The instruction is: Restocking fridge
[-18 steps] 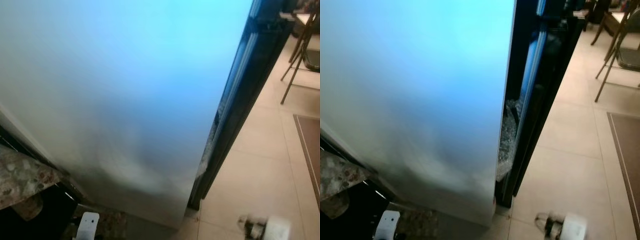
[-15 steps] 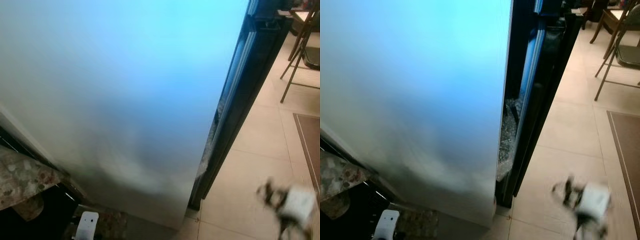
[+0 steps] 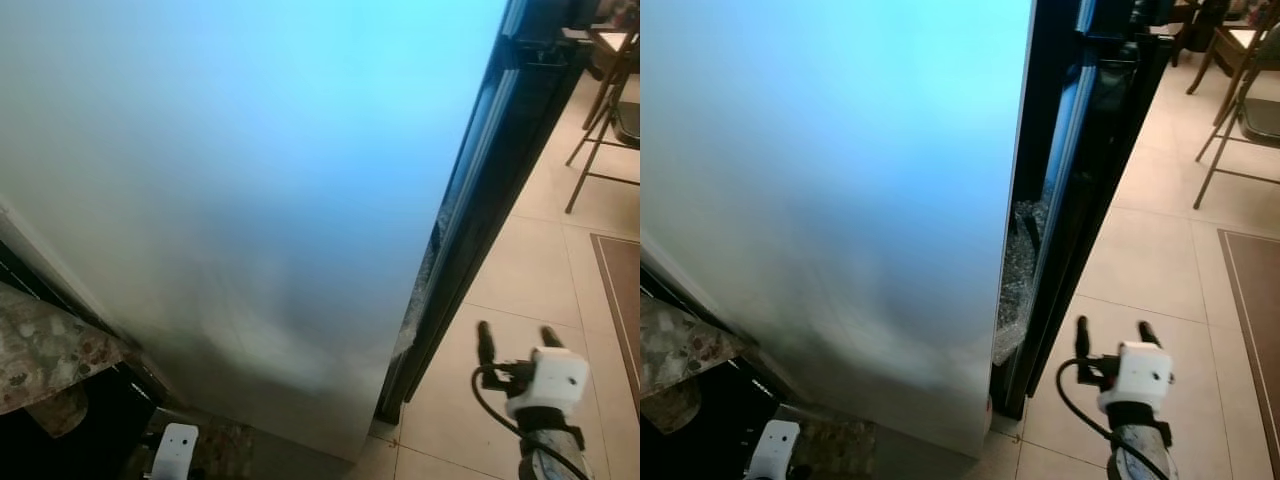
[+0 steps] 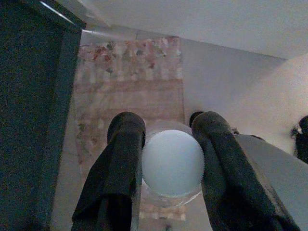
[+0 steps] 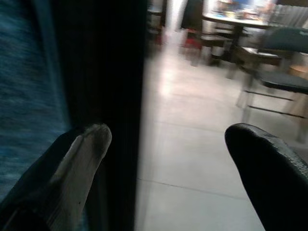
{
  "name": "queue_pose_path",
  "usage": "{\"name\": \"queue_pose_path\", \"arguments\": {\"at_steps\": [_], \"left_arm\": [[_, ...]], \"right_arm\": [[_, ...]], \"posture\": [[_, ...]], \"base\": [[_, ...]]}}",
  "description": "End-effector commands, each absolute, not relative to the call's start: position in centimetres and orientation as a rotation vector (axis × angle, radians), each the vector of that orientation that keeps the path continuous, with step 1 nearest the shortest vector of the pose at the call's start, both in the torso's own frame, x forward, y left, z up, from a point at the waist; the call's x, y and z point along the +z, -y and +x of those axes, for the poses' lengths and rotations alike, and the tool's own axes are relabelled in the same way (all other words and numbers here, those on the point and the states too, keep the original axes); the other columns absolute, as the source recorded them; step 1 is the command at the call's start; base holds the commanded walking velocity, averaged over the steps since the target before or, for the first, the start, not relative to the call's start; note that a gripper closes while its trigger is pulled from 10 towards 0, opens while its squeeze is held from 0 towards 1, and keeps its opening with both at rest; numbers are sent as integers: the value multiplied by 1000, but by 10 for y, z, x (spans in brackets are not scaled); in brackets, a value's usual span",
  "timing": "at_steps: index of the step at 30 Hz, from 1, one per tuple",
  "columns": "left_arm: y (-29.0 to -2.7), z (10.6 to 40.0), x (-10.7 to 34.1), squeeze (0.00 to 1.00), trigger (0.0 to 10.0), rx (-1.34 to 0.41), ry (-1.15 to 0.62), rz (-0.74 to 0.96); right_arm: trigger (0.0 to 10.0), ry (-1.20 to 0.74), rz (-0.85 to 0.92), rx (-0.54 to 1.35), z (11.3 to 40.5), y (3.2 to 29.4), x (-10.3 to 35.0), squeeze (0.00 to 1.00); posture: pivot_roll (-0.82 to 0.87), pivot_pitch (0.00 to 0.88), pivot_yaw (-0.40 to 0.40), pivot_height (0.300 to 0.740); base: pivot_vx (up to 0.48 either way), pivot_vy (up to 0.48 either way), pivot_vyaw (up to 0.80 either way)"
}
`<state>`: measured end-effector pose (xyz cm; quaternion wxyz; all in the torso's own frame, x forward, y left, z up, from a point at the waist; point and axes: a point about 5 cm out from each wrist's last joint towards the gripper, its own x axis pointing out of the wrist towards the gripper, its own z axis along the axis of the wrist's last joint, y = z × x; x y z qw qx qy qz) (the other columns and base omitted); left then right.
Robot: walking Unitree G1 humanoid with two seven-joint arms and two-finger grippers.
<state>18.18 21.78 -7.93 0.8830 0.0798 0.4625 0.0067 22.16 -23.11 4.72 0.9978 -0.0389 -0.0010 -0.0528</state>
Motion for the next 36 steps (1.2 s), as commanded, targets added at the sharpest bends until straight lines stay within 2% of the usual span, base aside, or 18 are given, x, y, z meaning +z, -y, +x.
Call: {"name": "queue_pose_path", "arguments": {"at_steps": [1,6,12,13,14,15,16,26,36], "left_arm": [[-220,182,-79,0,10000,16,-961,193],[-219,183,-79,0,10000,33,-957,180],[-217,183,-79,0,10000,48,-960,165],[-217,182,-80,0,10000,50,-966,163],[-217,182,-80,0,10000,50,-969,163],[-217,182,-80,0,10000,51,-971,163],[-217,181,-80,0,10000,52,-972,162],[-218,179,-81,0,10000,45,-980,173],[-217,178,-81,0,10000,54,-971,166]], "right_arm": [[10000,6,-53,-43,228,223,51,1000],[10000,-3,-53,87,245,206,55,1000],[10000,0,-58,55,254,209,58,1000],[10000,-5,-61,38,258,212,62,624],[10000,-8,-60,39,259,213,64,624],[10000,-7,-63,35,261,214,65,90],[10000,-5,-63,28,261,215,66,0],[10000,-10,-84,-80,249,229,63,0],[10000,-7,-105,-95,259,234,67,0]], "posture": [[-98,10,39,740],[-91,5,27,740],[-81,5,16,740],[-82,9,13,740],[-81,10,13,740],[-80,10,12,740],[-82,10,13,740],[-103,21,25,740],[-87,26,12,740]], "base": [[0,0,0],[0,0,0],[0,0,0],[0,0,0],[0,0,0],[0,0,0],[0,0,0],[0,0,0],[0,0,0]]}}
